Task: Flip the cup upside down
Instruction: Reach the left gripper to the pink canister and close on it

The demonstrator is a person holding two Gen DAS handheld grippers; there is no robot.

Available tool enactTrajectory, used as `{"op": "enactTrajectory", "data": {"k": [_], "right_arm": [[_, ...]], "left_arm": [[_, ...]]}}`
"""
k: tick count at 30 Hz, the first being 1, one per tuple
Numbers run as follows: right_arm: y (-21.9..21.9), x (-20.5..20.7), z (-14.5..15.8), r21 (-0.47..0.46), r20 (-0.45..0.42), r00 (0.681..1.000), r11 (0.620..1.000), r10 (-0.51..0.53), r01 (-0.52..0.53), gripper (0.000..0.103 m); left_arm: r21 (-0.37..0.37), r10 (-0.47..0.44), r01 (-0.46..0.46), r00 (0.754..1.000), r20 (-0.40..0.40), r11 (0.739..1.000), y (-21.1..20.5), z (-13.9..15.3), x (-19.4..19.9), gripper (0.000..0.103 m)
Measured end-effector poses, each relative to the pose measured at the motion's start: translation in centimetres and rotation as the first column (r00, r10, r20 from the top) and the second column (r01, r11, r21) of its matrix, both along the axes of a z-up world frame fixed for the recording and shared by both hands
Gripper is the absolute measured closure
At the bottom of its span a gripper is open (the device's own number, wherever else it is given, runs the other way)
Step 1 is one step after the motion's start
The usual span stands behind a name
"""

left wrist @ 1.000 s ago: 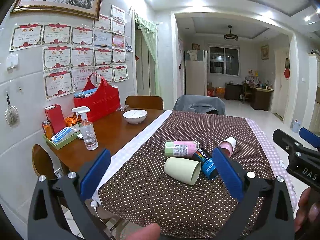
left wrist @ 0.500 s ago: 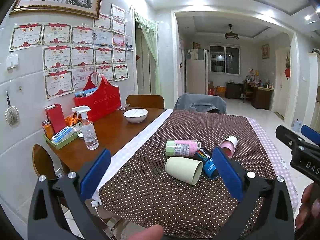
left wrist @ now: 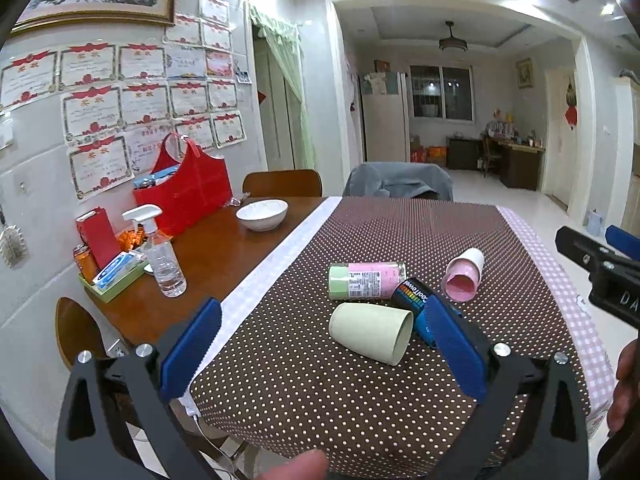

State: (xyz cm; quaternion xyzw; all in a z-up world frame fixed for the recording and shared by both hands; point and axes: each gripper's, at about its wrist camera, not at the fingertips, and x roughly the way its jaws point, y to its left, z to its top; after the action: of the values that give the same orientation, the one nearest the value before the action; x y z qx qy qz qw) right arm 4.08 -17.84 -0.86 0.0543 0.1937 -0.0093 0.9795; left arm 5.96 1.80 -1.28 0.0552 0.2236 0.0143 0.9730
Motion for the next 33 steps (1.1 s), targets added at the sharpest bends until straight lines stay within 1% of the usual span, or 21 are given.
{"op": "enactTrajectory", "data": {"k": [4,6,12,16,17,21,23,25,28,30,32,33], "right_arm": [[-0.9,2.0,-1.0,0.011,-0.039,0.999,1.0,-0.02,0.021,0.006],[-1.4,3.3,-1.6,0.02,-0.067,0.997,0.999,-0.035,0.036,0.006],[-2.3,6.4,-3.3,0.024,-0.143,0.988,0.998,-0.058,0.062,0.006],[-2.6,9.0,-4.1,0.02,-0.186,0.98,0.997,-0.067,0.072,0.006],[-2.6,9.6,-4.3,0.019,-0.195,0.979,0.997,-0.068,0.073,0.006],[-3.1,12.0,-5.4,0.018,-0.239,0.969,0.997,-0.069,0.076,0.006],[-3.3,13.1,-6.0,0.014,-0.259,0.963,0.997,-0.071,0.077,0.006],[-3.4,13.8,-6.4,0.01,-0.273,0.959,0.997,-0.074,0.08,0.006],[-3.8,15.0,-7.0,0.012,-0.294,0.952,0.996,-0.084,0.092,0.006],[-4.2,15.7,-7.5,0.015,-0.308,0.947,0.995,-0.092,0.102,0.006],[-4.5,16.4,-8.0,0.019,-0.318,0.943,0.994,-0.098,0.11,0.006],[-4.5,16.6,-8.2,0.02,-0.323,0.941,0.993,-0.101,0.113,0.006]], "left_arm": [[0.03,-0.021,0.023,0.999,-0.05,0.999,-0.2,-0.8,2.7,0.004],[0.057,-0.034,0.039,0.996,-0.08,0.998,-0.3,-1.5,4.4,0.004],[0.107,-0.082,0.102,0.982,-0.172,0.989,-0.3,-3.1,9.9,0.004],[0.137,-0.127,0.162,0.964,-0.235,0.977,-0.7,-4.4,13.8,0.004],[0.154,-0.147,0.19,0.955,-0.257,0.97,-1.0,-4.9,15.1,0.004],[0.177,-0.211,0.281,0.92,-0.331,0.943,-1.7,-6.3,19.0,0.004],[0.204,-0.234,0.325,0.899,-0.37,0.924,-2.1,-7.2,20.8,0.004],[0.248,-0.251,0.371,0.877,-0.409,0.895,-2.5,-8.2,22.9,0.004],[0.281,-0.278,0.437,0.841,-0.464,0.855,-3.0,-9.7,25.0,0.004],[0.313,-0.299,0.501,0.804,-0.514,0.807,-3.4,-10.7,26.4,0.004],[0.347,-0.319,0.556,0.774,-0.547,0.755,-4.0,-11.5,27.3,0.004],[0.352,-0.331,0.579,0.76,-0.559,0.735,-4.3,-11.8,27.4,0.004]]}}
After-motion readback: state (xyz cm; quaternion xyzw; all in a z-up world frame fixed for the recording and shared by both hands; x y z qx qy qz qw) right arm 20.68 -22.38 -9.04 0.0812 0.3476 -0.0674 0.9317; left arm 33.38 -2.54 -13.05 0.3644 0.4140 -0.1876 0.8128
